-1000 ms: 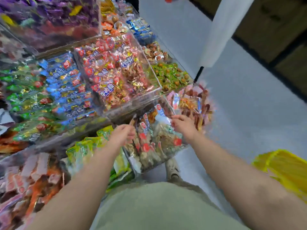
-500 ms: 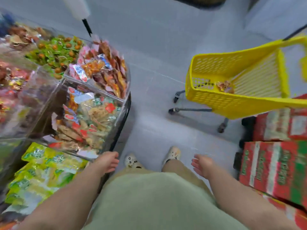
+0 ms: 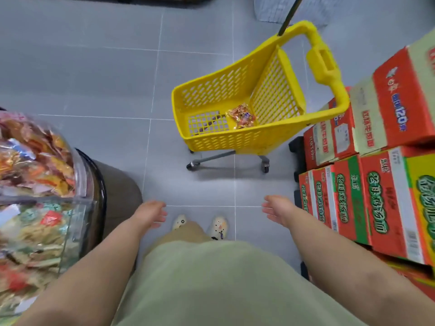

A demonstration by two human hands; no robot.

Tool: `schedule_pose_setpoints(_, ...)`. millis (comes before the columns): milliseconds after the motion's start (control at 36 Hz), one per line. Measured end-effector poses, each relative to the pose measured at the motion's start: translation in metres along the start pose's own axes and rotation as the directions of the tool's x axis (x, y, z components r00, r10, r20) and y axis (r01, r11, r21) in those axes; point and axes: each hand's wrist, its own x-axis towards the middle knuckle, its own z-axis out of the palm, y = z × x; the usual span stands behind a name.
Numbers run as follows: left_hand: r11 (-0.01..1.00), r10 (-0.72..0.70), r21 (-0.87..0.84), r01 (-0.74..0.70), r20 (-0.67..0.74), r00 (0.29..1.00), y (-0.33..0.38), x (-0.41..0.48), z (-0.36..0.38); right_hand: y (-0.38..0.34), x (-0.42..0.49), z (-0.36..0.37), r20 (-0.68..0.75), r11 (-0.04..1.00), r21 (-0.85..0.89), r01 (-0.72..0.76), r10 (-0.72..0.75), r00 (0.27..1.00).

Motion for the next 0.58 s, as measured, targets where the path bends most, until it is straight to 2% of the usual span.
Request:
schedule_pose_setpoints(139, 0.998, 0.015, 0.06, -0.016, 0.014, 1.0, 0.046, 0.012, 0.016, -0.028, 0.015, -0.015, 0.024, 0.999, 0.048, 0.002, -0.003, 1.0)
schedule_pose_setpoints(306, 0.999, 0.01, 0.049, -0.011, 0.021, 1.0, 0.105, 0.037, 0.022, -0.067, 0.033, -0.018, 0.035, 0.998, 0.065, 0.004, -0.006, 0.999)
schedule_pose_setpoints(583, 0.998, 0.016, 0.066, -0.016, 0.002, 1.0, 0.205, 0.09, 0.019, -0.167, 0.055, -0.01, 0.024, 0.996, 0.093, 0.015, -0.017, 1.0)
